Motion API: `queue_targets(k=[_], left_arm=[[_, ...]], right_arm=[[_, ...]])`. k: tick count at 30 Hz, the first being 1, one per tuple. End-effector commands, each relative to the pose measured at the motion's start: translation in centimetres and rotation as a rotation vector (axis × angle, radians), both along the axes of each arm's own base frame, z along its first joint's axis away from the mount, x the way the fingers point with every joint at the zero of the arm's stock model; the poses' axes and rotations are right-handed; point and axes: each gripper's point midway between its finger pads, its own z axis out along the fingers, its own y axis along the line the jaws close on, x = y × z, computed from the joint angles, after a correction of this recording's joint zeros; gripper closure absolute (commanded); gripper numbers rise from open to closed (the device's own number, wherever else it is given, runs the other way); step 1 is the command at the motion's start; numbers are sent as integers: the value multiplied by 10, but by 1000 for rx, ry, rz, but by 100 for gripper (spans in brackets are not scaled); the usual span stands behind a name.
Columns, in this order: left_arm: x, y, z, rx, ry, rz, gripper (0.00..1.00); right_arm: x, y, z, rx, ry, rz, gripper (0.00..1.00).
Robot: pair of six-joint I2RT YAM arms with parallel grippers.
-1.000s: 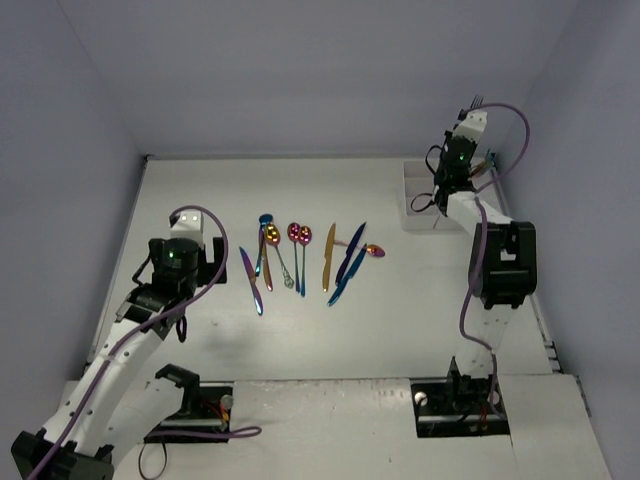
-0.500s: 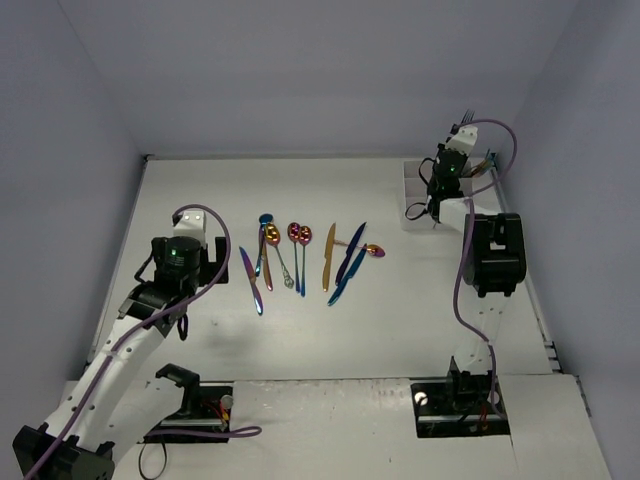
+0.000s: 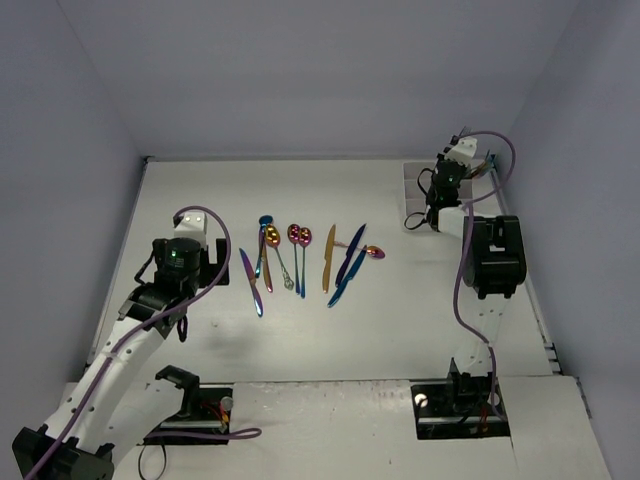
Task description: Sort the eating utensils into containers
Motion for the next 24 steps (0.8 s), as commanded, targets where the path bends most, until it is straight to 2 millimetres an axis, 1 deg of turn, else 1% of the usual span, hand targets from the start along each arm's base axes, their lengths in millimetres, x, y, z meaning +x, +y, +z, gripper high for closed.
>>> queue_targets(k=[1,4,6,8,11,14,20,22,24], left_arm=[[10,-2,18,-16,-72,-4,3],[10,-2,18,-18,-73,-6,3],[10,-2,19,-20,-77,-6,3],[10,-3,20,-22,-82,-7,3],[9,-3,21,-24,-87,-8,3],[9,-3,23,-28,-91,-11,3],[9,-4,24,-36,-92,-15,3],[9,-5,24,-37,-90,-16,3],[8,-5,24,-39,-87,-19,3]], right_arm=[[-8,-2,65,33,-177,-33,78],[-11,0,67,35,-178,-33,69],[-14,2,70,33,-177,-31,65],[-17,5,75,31,-176,-26,57],[-23,8,88,26,-182,-21,50],[-32,10,99,21,-164,-28,40],[-66,9,141,42,-134,-41,23],[-79,10,145,44,-84,-41,20],[-95,13,158,55,-57,-34,19]])
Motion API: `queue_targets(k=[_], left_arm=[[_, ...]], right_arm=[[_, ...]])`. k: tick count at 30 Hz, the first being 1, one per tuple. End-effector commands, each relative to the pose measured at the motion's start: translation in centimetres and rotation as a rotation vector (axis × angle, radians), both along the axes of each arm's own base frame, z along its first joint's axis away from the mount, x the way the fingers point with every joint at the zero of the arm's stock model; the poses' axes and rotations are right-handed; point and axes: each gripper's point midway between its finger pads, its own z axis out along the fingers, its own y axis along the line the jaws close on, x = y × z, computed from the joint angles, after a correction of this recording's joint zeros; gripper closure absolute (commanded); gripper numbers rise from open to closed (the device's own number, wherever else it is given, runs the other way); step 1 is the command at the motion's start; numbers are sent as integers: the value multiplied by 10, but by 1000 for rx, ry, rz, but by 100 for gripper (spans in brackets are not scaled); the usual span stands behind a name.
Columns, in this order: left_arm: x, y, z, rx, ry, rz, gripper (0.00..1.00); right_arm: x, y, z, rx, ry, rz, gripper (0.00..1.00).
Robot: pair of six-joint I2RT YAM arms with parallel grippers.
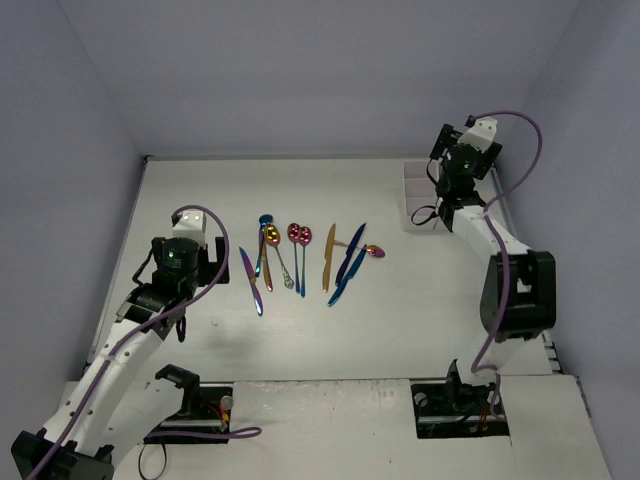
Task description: Sort the eating utensils into containers
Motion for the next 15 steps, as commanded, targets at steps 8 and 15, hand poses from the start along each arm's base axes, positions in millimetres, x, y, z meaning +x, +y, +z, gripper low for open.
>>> queue_targets(k=[8,15], left_arm=[[10,-13,14,-44,-34,-50,3],[13,-26,1,-65,35,-97,3]], right_arm=[[-88,46,67,130,134,189,18],[-128,110,11,200,371,399,20]])
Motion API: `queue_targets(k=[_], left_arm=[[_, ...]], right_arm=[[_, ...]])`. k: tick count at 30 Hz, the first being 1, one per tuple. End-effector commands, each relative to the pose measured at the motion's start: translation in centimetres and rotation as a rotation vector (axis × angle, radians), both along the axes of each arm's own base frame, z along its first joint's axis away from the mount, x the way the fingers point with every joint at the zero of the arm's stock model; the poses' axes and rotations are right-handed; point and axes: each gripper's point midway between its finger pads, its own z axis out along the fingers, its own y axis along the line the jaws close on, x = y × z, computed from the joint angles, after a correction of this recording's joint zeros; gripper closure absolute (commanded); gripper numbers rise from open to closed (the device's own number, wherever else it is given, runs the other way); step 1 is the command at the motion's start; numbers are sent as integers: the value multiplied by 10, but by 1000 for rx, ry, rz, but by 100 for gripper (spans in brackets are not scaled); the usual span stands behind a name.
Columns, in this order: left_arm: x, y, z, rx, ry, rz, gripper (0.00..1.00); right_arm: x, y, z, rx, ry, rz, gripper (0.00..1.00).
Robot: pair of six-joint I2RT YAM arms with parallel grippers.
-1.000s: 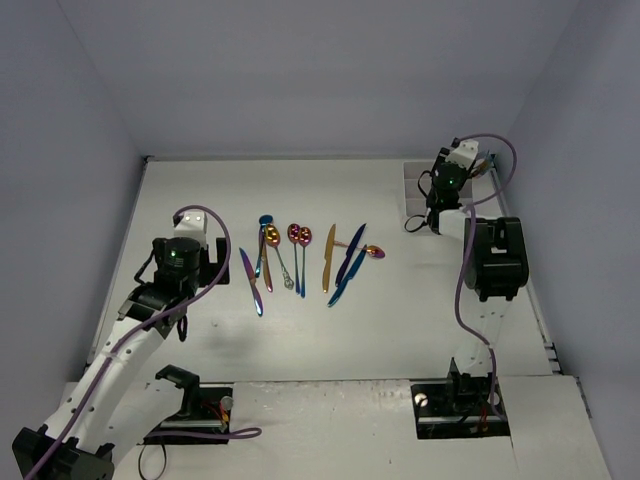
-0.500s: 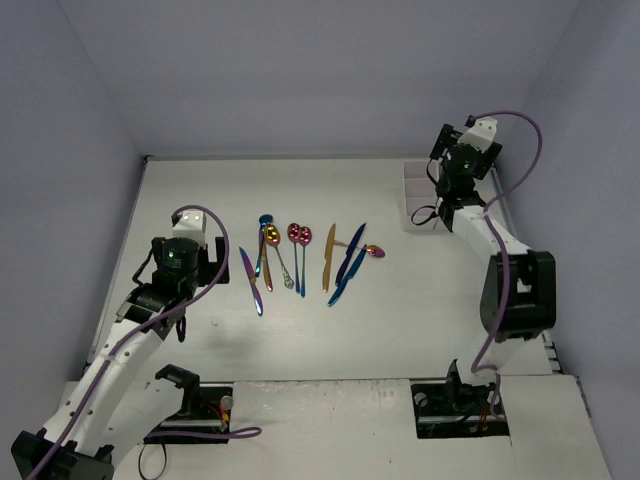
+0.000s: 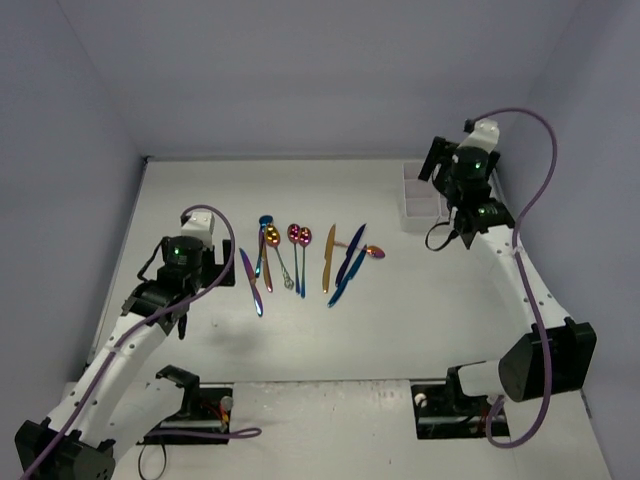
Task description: Sort the eating utensils into containers
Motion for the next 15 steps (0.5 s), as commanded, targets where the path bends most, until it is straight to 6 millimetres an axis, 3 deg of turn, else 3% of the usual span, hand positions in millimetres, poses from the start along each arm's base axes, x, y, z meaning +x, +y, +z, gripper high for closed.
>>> queue_targets(k=[1,8,15], left_arm=[[12,-12,12,-39,-12,-33,3],[15,-24,-9,-89,95,-28,3],[15,-38,-44,-204,261,106,4]], right_arm=[[-34,50,-44,87,184,170,21],[-60,81,-100,155,330,207,19],[-76,91,-123,153,378,207,18]])
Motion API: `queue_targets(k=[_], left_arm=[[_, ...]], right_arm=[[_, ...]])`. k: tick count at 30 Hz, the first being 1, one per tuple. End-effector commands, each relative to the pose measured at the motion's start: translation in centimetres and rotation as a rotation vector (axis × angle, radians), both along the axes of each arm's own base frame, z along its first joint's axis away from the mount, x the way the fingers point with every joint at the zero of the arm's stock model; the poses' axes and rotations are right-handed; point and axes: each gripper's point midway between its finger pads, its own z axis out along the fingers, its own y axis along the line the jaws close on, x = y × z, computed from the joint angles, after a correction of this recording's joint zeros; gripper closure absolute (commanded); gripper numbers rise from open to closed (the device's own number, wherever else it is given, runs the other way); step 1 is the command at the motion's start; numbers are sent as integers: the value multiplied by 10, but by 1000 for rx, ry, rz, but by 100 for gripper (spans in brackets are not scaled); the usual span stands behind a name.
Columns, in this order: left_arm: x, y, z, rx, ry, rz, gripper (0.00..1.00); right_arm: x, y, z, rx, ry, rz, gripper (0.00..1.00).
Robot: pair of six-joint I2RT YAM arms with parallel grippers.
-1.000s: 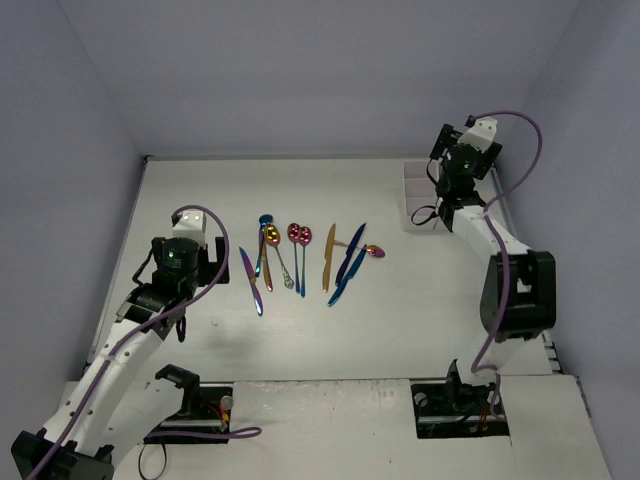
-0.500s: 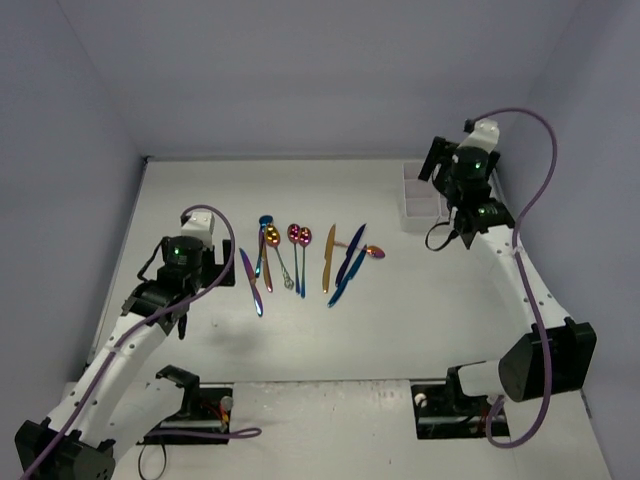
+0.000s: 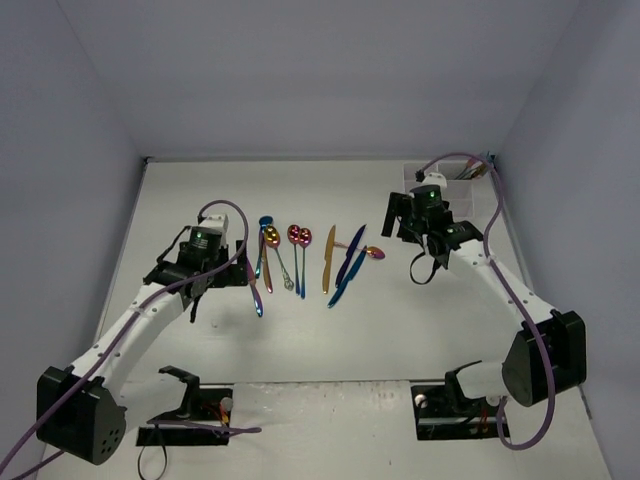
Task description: Sort the eating utensils into containers
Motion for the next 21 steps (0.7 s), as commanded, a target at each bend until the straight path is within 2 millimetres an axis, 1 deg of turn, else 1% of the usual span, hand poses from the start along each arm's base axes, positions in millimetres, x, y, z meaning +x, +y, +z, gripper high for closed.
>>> queue_targets(k=[1,2,4,6,8,11,14,18,19,21], left_arm=[[10,-16,-4,-121,63,128,6],[10,-18,-12,-126,92,150,7],[11,-24,-19,-115,124,170,11],[14,-29,-25,-96,147,191,13],[17,-34,-38,-62,185,208,14],[24,-39,-43,-51,197,236,19],[27,-40,-57,-25,234,266,25],[29,-39,-70,-4,265,302,37],[30,-39,-74,2,277,305,38],[31,-40,-78,4,284,315,41]], right_arm=[[-3,7,5,38,-30,-17,18],[-6,7,2,36,-23,-13,18],[-9,6,0,34,-19,-11,18],[-13,4,-5,28,-9,-8,18],[-17,4,-8,25,-5,1,18],[-21,3,-9,22,-3,6,18],[-27,1,-11,24,-5,7,17],[-32,0,-12,23,-7,14,17],[-33,-1,-11,24,-11,16,17],[-36,-2,-14,21,-5,16,17]])
